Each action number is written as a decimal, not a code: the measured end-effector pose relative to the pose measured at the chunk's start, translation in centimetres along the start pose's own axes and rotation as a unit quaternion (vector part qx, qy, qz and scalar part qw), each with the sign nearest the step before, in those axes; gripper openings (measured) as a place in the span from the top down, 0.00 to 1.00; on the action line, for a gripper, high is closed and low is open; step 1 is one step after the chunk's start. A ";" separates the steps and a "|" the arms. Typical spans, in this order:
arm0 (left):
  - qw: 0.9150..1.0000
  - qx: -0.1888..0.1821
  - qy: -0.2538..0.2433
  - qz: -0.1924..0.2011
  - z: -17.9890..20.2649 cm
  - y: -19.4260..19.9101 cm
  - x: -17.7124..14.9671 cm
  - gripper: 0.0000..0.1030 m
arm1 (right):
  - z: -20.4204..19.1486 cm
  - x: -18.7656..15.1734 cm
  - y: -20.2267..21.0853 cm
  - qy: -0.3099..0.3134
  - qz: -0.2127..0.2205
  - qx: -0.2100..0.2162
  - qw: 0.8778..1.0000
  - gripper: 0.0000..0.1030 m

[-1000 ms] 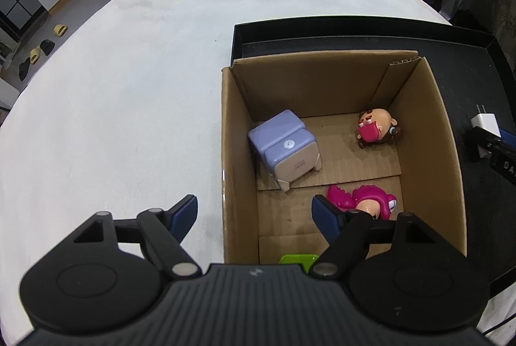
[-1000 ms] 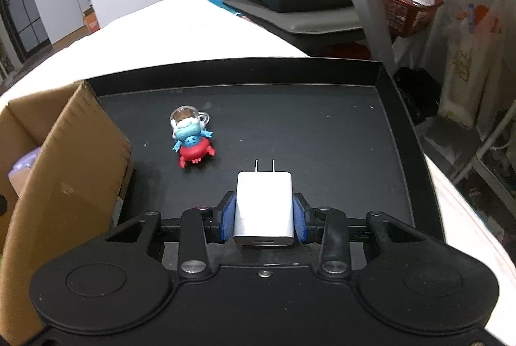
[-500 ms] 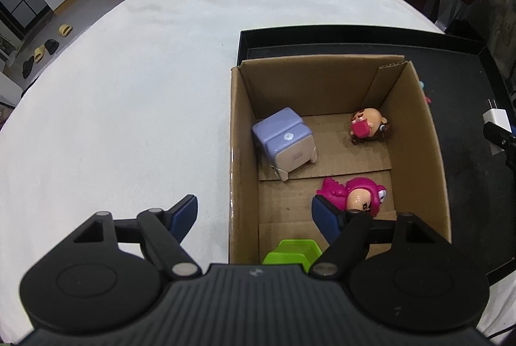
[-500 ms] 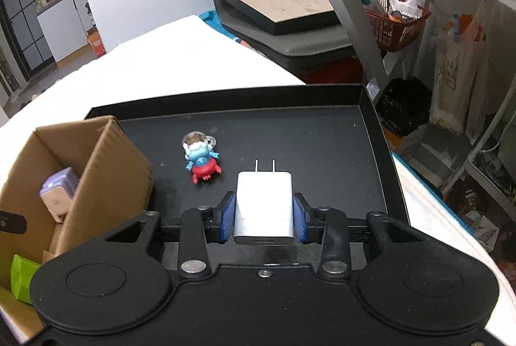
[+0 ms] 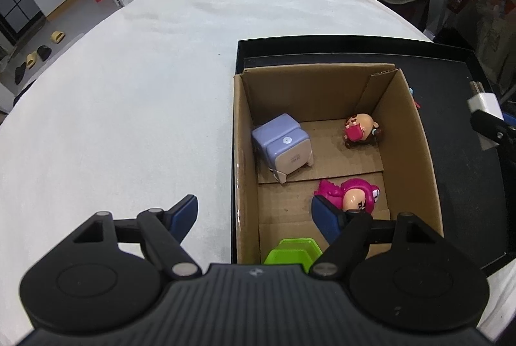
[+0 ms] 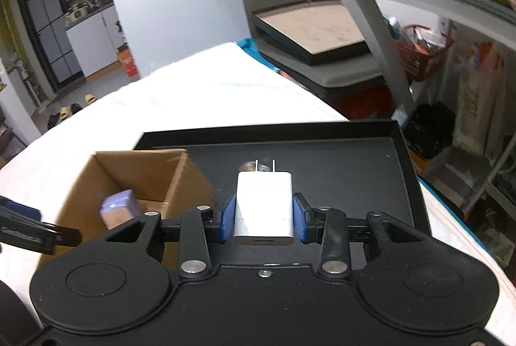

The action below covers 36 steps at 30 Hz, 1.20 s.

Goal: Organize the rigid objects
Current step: 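Carry the white charger into the box and open the right tool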

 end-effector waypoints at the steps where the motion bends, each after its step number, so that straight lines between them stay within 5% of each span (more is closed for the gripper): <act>1: 1.000 -0.002 -0.001 0.000 -0.1 0.0 0.0 0.26 | -0.4 0.1 0.0 0.004 0.000 0.003 1.000 0.65; 12: 0.999 -0.030 0.016 0.001 -1.6 -0.5 -0.2 0.31 | -5.6 1.0 -0.3 0.028 0.006 0.030 0.999 0.65; 16: 0.999 -0.045 0.019 0.005 -2.0 -0.5 -0.2 0.47 | -7.1 1.3 -0.7 0.035 0.007 0.041 0.999 0.65; 24: 0.997 -0.070 0.030 -0.003 -2.6 -1.4 -0.2 0.64 | -9.4 1.1 -1.8 0.052 0.001 0.055 0.997 0.65; 29: 0.995 -0.086 0.050 -0.005 -3.2 -2.2 -0.1 0.85 | -10.6 0.6 -2.6 0.064 -0.008 0.059 0.996 0.65; 36: 0.992 -0.102 0.070 -0.011 -4.1 -3.1 0.2 0.90 | -11.7 0.0 -4.0 0.077 -0.017 0.057 0.995 0.65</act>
Point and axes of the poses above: each gripper's, at about its wrist camera, not at the fingertips, and y roughly against the way its jaws point, z to its right, x to its top, the point moved 4 cm from there along -y, roughly the way its jaws point, and after that the axes turned 2 degrees about -z, right-handed, at the moved point
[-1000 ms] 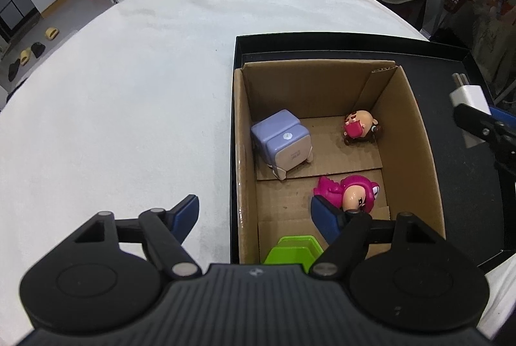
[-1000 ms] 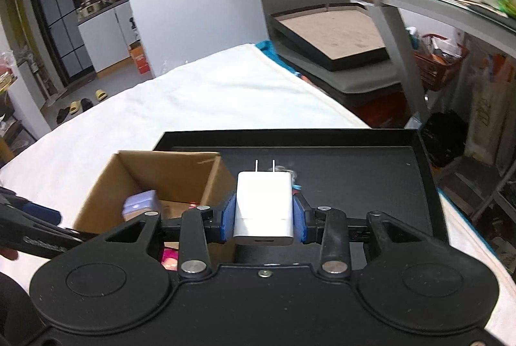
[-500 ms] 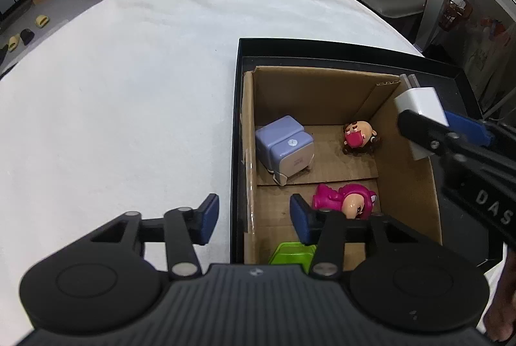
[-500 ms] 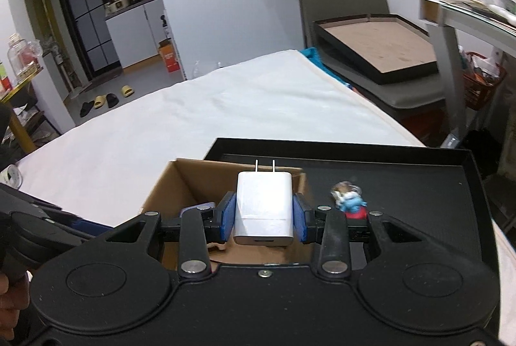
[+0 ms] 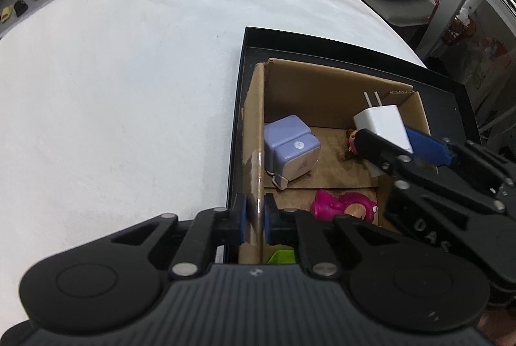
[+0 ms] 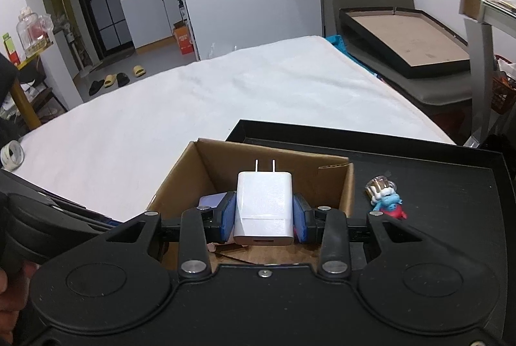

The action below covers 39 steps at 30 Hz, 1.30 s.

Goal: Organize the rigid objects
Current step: 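Carry the white charger into the box and open the right tool, then move the right tool back to the blue-red figurine and close on it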

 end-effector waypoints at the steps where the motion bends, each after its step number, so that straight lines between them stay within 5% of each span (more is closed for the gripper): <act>1: 1.000 -0.002 -0.001 0.000 0.0 0.0 0.0 0.90 | -0.2 0.0 -0.3 0.001 -0.002 -0.001 1.000 0.65; 13: 1.000 -0.012 -0.005 -0.009 -0.3 -0.2 0.2 0.90 | -0.7 0.0 -2.4 0.022 -0.005 -0.012 1.000 0.63; 39: 0.998 0.054 -0.037 0.018 1.8 2.3 0.8 0.87 | 1.1 1.2 2.2 0.007 0.025 0.013 1.000 0.53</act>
Point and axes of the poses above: each gripper's, at about its wrist camera, not at the fingertips, and y roughly against the way its jaws point, z to its right, x to its top, the point moved 4 cm from there along -y, roughly the way its jaws point, and after that the axes turned 2 degrees about -z, right-handed, at the moved point
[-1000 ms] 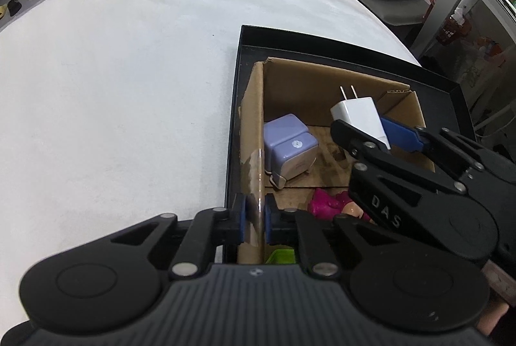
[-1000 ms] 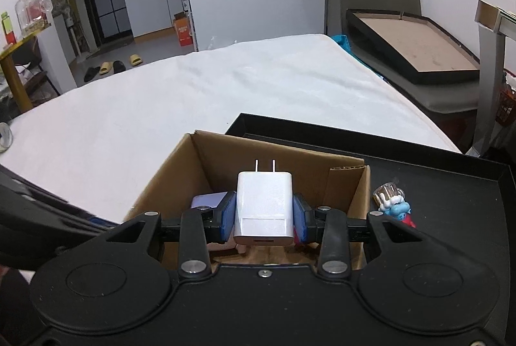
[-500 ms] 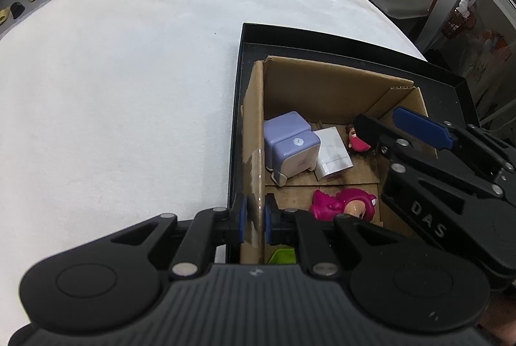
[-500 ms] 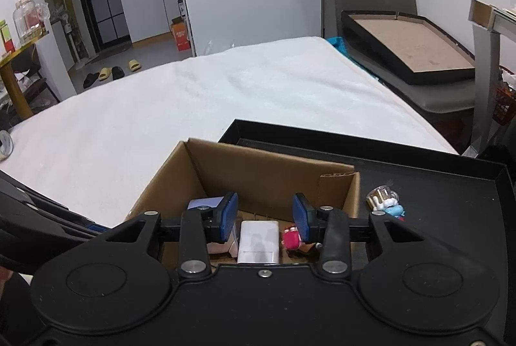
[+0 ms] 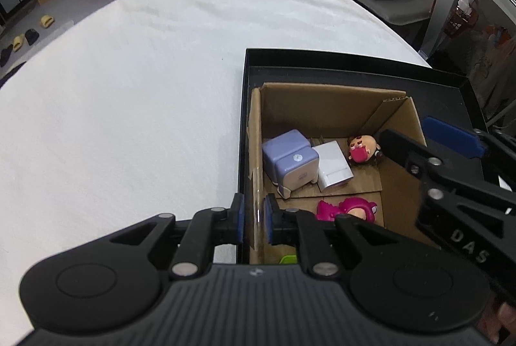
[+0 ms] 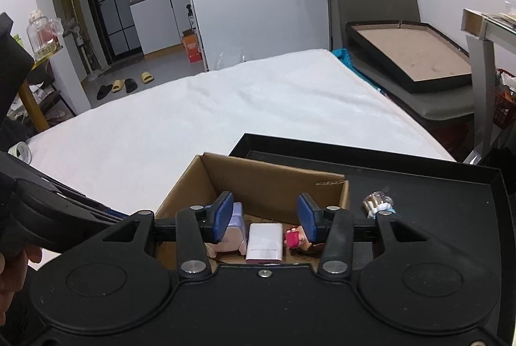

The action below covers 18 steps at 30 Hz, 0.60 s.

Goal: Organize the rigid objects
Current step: 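Move the right tool back to the blue-red figurine and close on it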

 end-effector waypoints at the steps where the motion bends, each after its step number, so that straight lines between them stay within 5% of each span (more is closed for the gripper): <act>1: 1.000 0.001 0.000 0.001 0.1 0.1 0.0 0.87 | 0.3 0.1 0.2 -0.004 0.003 -0.002 1.000 0.52; 8: 1.000 0.021 0.000 -0.004 0.5 0.4 0.1 0.79 | 1.6 0.7 1.7 0.001 0.025 -0.017 1.000 0.27; 13: 0.999 0.033 -0.006 0.004 1.1 0.6 0.2 0.60 | 3.0 0.7 2.0 -0.011 0.037 -0.020 0.999 0.26; 18: 0.999 0.048 -0.016 0.001 1.8 0.3 0.3 0.55 | 4.8 0.3 2.4 -0.019 0.043 -0.034 0.998 0.26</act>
Point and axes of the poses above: each gripper's, at about its wrist camera, not at the fingertips, and y roughly against the way its jaws point, z to its right, x to its top, the point moved 4 cm from there along -y, roughly the way its jaws point, and after that the axes turned 2 degrees about -z, right-handed, at the moved point
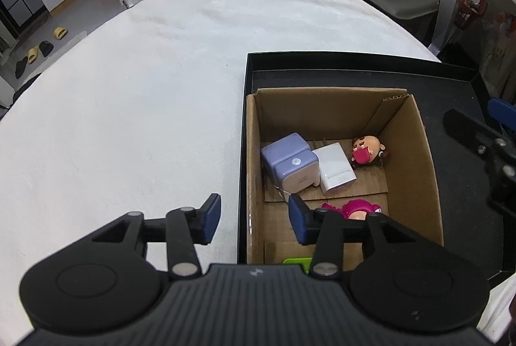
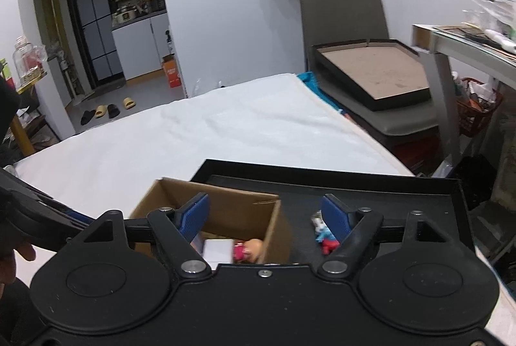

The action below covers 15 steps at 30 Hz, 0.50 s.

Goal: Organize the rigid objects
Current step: 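Move the right tool back to the blue-red figurine and close on it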

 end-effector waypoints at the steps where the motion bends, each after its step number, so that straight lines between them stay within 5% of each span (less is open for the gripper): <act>1: 1.000 0.003 -0.002 0.000 0.2 0.0 0.1 0.54 | 0.4 -0.1 0.0 -0.002 0.000 -0.002 1.000 0.26; 15: 0.999 0.044 -0.032 0.003 2.2 -1.9 1.2 0.47 | 5.1 -2.0 -2.6 -0.063 -0.005 -0.026 0.998 0.29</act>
Point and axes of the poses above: each gripper's, at about its wrist camera, not at the fingertips, and y roughly against the way its jaws point, z to its right, x to its top, the point moved 4 cm from there along -y, roughly the way its jaws point, and after that the axes turned 2 degrees about -z, right-handed, at the moved point
